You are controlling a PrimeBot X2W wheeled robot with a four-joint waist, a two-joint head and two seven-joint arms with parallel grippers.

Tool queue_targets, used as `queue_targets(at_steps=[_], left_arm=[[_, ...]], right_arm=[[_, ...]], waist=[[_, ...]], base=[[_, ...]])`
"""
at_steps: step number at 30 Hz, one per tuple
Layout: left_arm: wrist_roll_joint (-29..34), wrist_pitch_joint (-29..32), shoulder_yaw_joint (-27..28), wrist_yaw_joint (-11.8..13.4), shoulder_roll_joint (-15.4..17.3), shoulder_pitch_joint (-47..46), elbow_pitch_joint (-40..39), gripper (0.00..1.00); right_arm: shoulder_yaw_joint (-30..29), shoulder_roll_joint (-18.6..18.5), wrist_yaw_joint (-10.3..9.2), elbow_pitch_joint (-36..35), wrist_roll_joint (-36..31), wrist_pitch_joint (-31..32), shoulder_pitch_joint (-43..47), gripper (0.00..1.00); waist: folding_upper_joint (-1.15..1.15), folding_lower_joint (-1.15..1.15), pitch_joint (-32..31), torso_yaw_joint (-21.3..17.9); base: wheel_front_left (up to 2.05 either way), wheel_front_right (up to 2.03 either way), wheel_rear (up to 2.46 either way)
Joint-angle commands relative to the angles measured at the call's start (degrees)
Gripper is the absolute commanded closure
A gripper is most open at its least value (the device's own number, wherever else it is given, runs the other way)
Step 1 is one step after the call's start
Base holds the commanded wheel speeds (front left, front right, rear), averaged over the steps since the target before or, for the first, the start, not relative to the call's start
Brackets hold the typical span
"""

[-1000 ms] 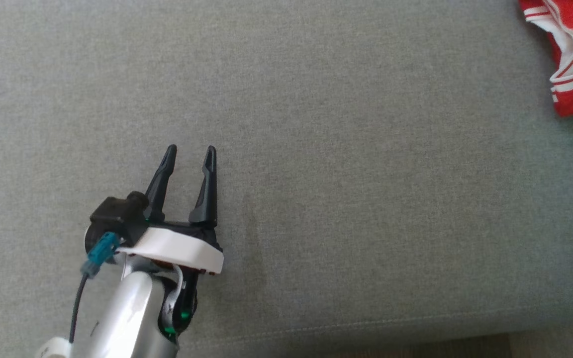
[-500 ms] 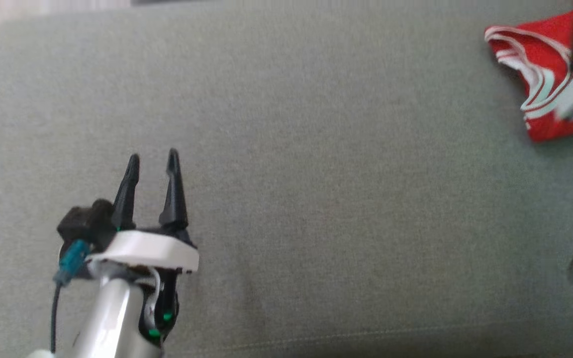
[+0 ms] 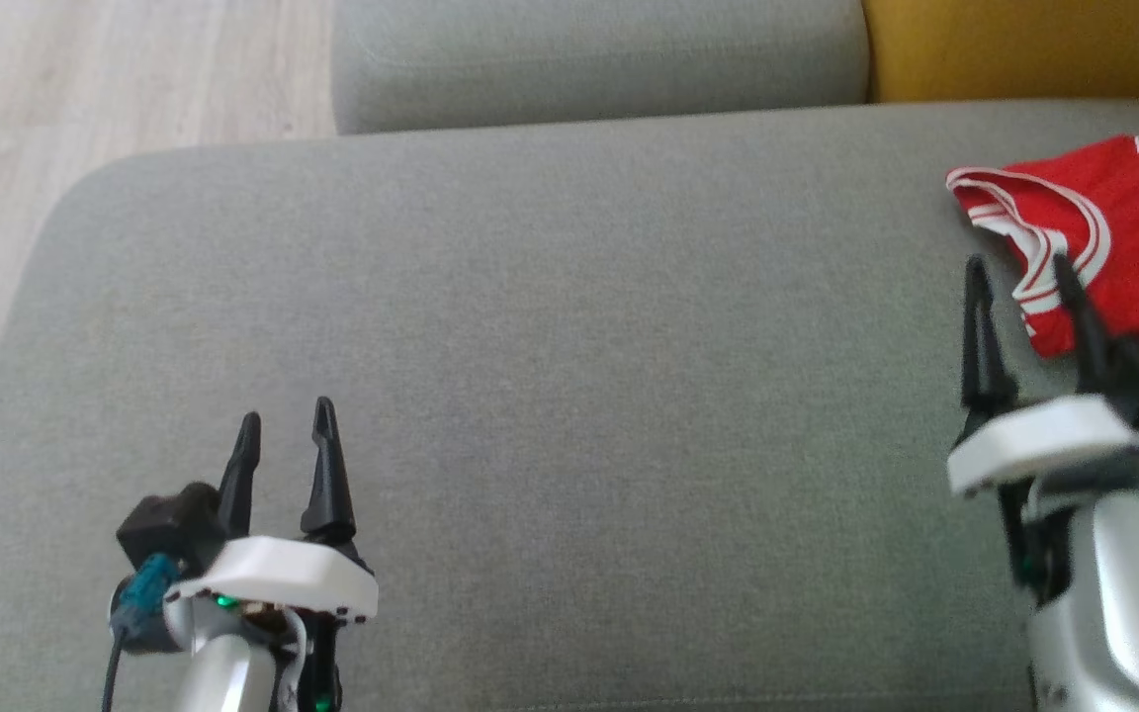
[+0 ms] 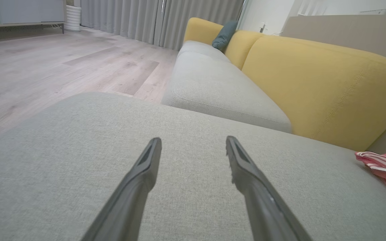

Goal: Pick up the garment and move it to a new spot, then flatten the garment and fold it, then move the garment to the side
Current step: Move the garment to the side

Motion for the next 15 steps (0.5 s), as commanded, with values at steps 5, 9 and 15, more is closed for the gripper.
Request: queue_targets(at_steps=[5,9,15], left_arm=[[-0.11,-0.7,1.53,0.24,0.14,-0.44,-1.01,0.0],[-0.31,-0.7,0.19,0.23,0.13,0.31,-0.87,0.0],[-0.52,-0.7,-1.49,0.47,0.13,0.87,-0.53,0.0]], right_arm=[[3.97,0.35,0.37,-3.4,5.82,-3.7,4.29,0.0],[7.26,0.35,0.37,-1.97,9.58,-6.32,7.72,0.0],[10.63,0.36,0.37,0.51,11.01,-8.33,9.16,0.0]], waist=[[0.0,0.01,-1.92,1.39],[0.0,0.01,-2.34,1.89],[0.0,0.01,-2.69,2.1]], base=[[0.0,0.0,0.0],[0.0,0.0,0.0],[0.0,0.0,0.0]])
